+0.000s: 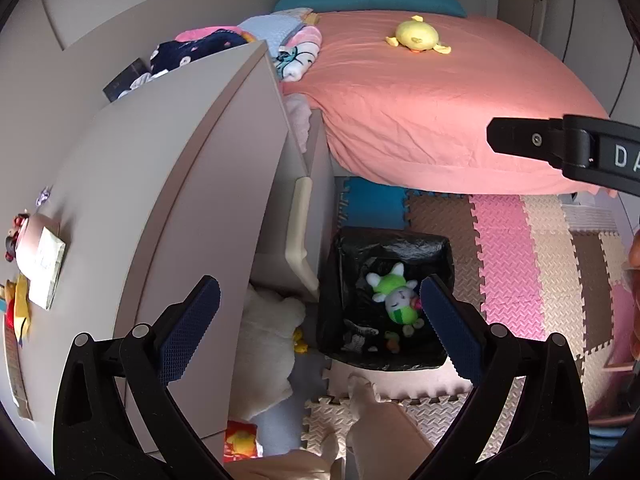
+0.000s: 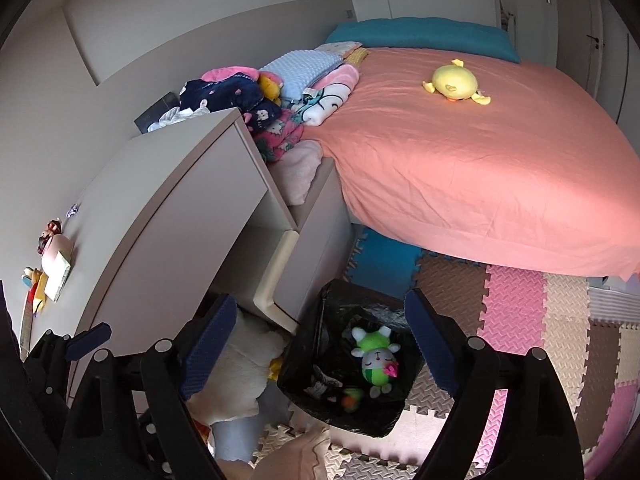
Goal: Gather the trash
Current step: 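Carry the orange toy and pink figure over the bin and release both, then move both open tools back over the desk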
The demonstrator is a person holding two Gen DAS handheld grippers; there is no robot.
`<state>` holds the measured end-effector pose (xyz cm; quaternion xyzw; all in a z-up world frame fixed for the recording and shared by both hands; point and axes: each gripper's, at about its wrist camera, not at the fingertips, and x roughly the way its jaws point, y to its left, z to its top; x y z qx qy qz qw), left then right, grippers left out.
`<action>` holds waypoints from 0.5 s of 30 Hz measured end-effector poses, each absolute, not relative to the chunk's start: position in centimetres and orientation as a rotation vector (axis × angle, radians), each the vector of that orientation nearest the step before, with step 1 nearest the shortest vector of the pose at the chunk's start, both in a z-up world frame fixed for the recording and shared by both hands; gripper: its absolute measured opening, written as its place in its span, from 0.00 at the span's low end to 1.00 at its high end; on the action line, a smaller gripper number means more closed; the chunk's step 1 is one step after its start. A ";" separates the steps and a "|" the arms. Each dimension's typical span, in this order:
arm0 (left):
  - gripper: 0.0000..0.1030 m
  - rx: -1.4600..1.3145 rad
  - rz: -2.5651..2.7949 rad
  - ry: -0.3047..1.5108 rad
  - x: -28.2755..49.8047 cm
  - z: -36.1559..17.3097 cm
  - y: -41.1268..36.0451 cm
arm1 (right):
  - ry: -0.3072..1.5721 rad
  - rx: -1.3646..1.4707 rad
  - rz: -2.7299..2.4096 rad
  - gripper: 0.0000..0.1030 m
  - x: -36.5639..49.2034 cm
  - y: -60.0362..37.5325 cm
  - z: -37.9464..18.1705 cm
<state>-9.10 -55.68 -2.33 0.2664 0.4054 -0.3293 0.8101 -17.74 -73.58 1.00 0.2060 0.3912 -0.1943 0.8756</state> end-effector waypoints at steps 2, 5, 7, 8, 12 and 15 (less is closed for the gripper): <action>0.94 0.560 -0.697 0.870 -8.6 -2.2 -55.3 | 0.822 0.429 -0.398 0.84 -17.5 -73.3 1.0; 0.94 0.547 -0.689 0.873 -8.1 -2.0 -54.8 | 0.827 0.421 -0.385 0.84 -17.0 -72.6 1.1; 0.94 0.535 -0.683 0.874 -7.8 -1.8 -54.2 | 0.828 0.415 -0.375 0.84 -16.5 -71.9 1.3; 0.94 0.529 -0.680 0.872 -7.6 -1.6 -53.8 | 0.827 0.412 -0.370 0.84 -16.4 -71.6 1.4; 0.94 0.506 -0.654 0.860 -6.7 -0.8 -52.1 | 0.827 0.394 -0.341 0.84 -15.1 -69.8 2.1; 0.94 0.492 -0.621 0.845 -5.7 0.1 -50.2 | 0.820 0.377 -0.317 0.84 -13.9 -68.2 2.8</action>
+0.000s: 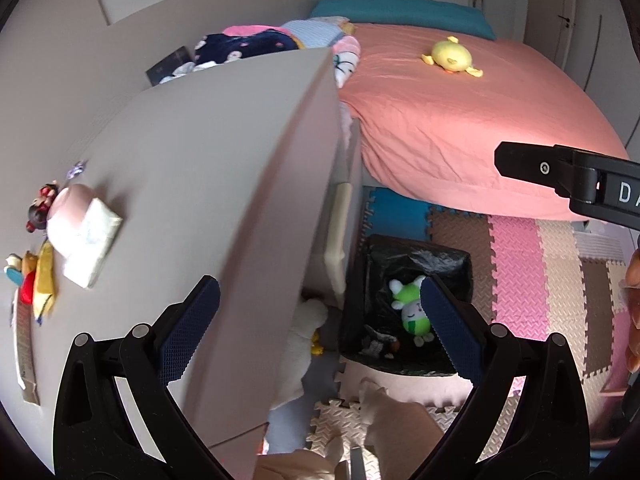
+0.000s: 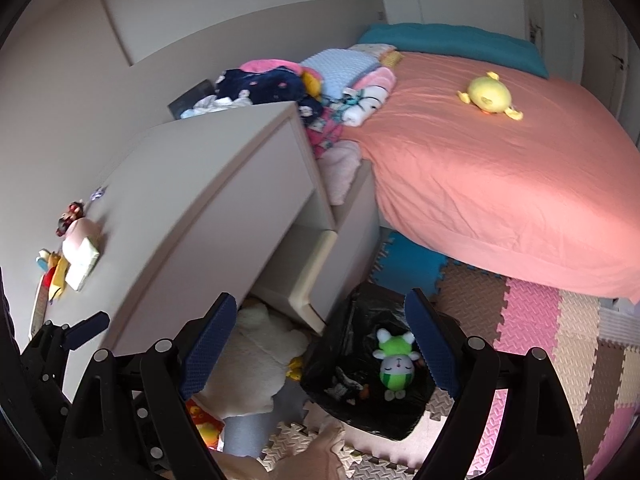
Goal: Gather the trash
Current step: 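Move both open tools back over the desk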
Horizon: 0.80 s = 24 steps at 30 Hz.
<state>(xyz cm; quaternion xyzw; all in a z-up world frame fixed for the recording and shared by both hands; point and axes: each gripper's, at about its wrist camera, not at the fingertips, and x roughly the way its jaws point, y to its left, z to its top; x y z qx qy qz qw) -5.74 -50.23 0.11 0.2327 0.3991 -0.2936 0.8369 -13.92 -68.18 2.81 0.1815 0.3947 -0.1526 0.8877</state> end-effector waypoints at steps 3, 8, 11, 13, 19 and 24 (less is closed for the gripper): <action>0.94 0.473 -0.577 0.825 -4.5 1.3 -48.0 | 0.815 0.362 -0.283 0.84 -12.6 -66.2 3.5; 0.94 0.438 -0.482 0.793 -2.2 3.3 -43.6 | 0.815 0.312 -0.220 0.84 -10.1 -62.3 4.6; 0.94 0.407 -0.427 0.784 -0.7 4.3 -40.5 | 0.821 0.274 -0.178 0.84 -8.3 -59.5 5.1; 0.94 0.383 -0.387 0.784 0.4 4.8 -38.2 | 0.823 0.252 -0.152 0.84 -7.3 -57.9 5.4; 0.94 0.320 -0.279 0.798 3.3 5.6 -31.7 | 0.841 0.193 -0.076 0.84 -3.7 -52.8 5.8; 0.94 0.282 -0.198 0.805 5.4 5.9 -27.0 | 0.857 0.157 -0.022 0.84 -1.1 -48.9 5.9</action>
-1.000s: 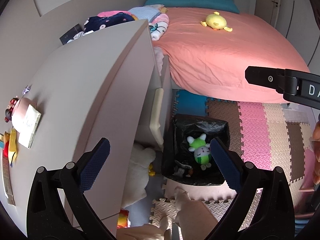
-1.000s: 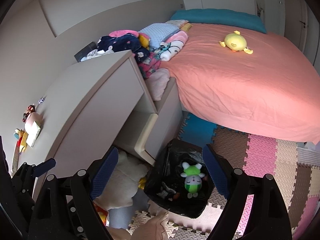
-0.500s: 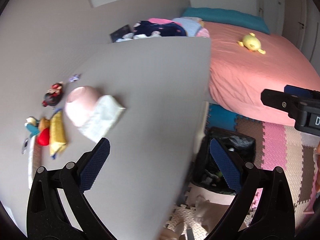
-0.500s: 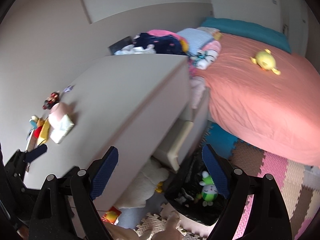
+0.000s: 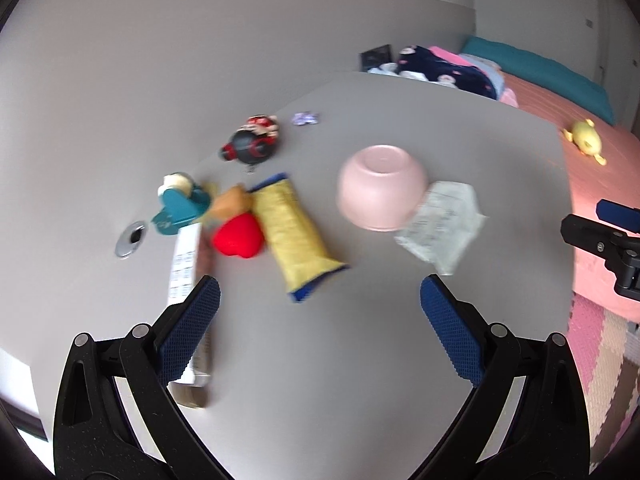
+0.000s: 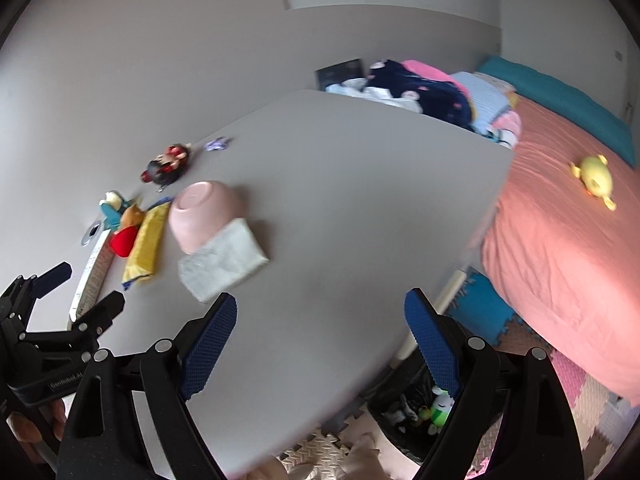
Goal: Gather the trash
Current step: 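Move both open tools back over the desk, then grasp the white box with the left tool while the right tool grasps the pink bowl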
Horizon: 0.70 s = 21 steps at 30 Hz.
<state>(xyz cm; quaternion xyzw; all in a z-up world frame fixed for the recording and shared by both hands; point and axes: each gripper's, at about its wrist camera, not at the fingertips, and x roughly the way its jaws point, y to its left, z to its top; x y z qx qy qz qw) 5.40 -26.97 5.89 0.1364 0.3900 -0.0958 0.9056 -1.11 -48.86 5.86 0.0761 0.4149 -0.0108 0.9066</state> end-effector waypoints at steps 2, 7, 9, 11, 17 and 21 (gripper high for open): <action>0.94 0.276 -0.165 0.820 6.2 5.8 -25.3 | 0.862 0.149 -0.003 0.84 0.0 -47.3 5.8; 0.94 0.234 -0.071 0.867 8.9 4.9 -20.6 | 0.879 0.118 0.038 0.84 2.8 -43.9 5.4; 0.94 0.197 -0.058 0.887 9.6 4.3 -19.2 | 0.889 0.107 0.053 0.84 4.1 -42.4 5.3; 0.94 0.153 -0.060 0.906 10.2 3.6 -17.8 | 0.894 0.084 0.061 0.84 5.5 -41.1 5.2; 0.94 0.132 -0.074 0.939 11.4 2.3 -16.3 | 0.920 -0.025 0.052 0.84 10.1 -37.0 4.0; 0.78 0.151 -0.089 0.954 11.9 1.6 -16.1 | 0.944 -0.068 0.025 0.84 12.2 -35.7 2.6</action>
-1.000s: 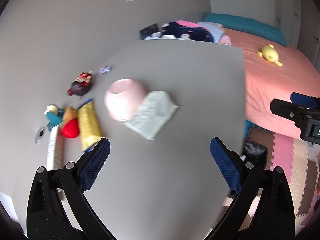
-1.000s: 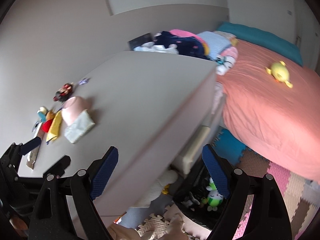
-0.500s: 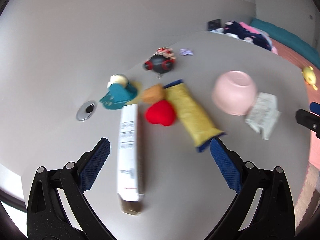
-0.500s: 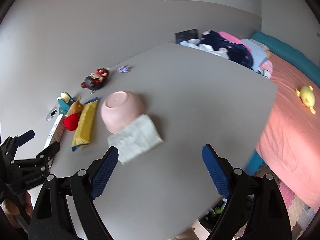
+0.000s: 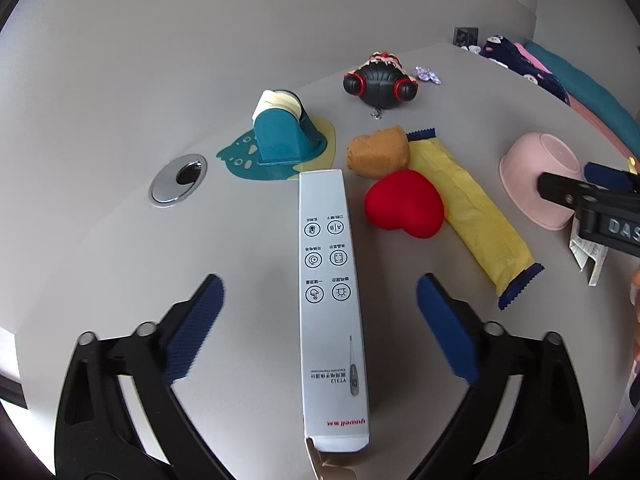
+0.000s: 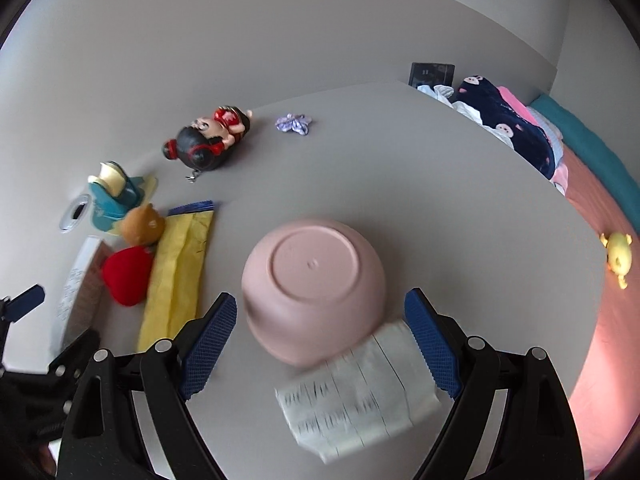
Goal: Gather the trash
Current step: 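Grasp the white box with the left tool while the right tool grasps the pink bowl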
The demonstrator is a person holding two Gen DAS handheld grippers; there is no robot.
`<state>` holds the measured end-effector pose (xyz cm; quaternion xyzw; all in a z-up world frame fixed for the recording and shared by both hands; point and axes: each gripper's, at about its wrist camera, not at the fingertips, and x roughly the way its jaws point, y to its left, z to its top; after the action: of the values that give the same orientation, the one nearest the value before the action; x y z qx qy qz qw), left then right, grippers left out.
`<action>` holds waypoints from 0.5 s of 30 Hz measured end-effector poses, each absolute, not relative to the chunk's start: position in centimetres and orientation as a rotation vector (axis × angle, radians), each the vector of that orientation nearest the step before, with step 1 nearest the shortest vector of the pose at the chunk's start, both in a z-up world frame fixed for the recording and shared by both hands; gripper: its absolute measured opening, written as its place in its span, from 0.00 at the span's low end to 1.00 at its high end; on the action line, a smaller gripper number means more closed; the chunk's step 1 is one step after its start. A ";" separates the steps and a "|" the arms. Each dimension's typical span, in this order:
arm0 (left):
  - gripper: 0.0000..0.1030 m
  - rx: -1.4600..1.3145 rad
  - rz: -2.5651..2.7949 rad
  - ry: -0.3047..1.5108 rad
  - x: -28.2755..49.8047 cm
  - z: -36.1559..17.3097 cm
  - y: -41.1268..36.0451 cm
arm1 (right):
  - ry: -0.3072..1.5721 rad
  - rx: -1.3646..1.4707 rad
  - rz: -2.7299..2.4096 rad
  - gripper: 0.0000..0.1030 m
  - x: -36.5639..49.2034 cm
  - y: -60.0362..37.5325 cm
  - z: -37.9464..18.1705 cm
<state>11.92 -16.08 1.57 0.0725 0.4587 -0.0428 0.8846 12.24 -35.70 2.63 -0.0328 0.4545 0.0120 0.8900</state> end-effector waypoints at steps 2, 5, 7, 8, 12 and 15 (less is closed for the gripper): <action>0.71 0.134 -0.094 0.976 12.2 1.2 -15.9 | 0.956 -0.064 0.014 0.84 13.1 -35.5 2.0; 0.65 0.099 -0.103 0.978 12.6 1.0 -15.3 | 0.979 -0.060 0.006 0.84 14.0 -35.4 1.1; 0.58 0.085 -0.110 0.977 12.7 0.9 -15.2 | 0.988 -0.061 0.004 0.84 14.2 -35.3 0.7; 0.53 0.078 -0.115 0.977 12.8 0.9 -15.2 | 0.982 -0.057 0.003 0.84 14.3 -35.4 0.6; 0.26 0.078 -0.117 0.964 12.6 1.1 -15.2 | 0.976 -0.060 0.012 0.83 14.4 -35.4 0.6; 0.26 0.055 -0.119 0.960 12.6 1.2 -14.8 | 0.946 -0.048 0.008 0.83 14.1 -35.6 1.2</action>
<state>12.63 -14.84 1.24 0.0263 0.4614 -0.0573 0.8850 14.06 -35.65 1.15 -0.0230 0.4554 0.0041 0.8900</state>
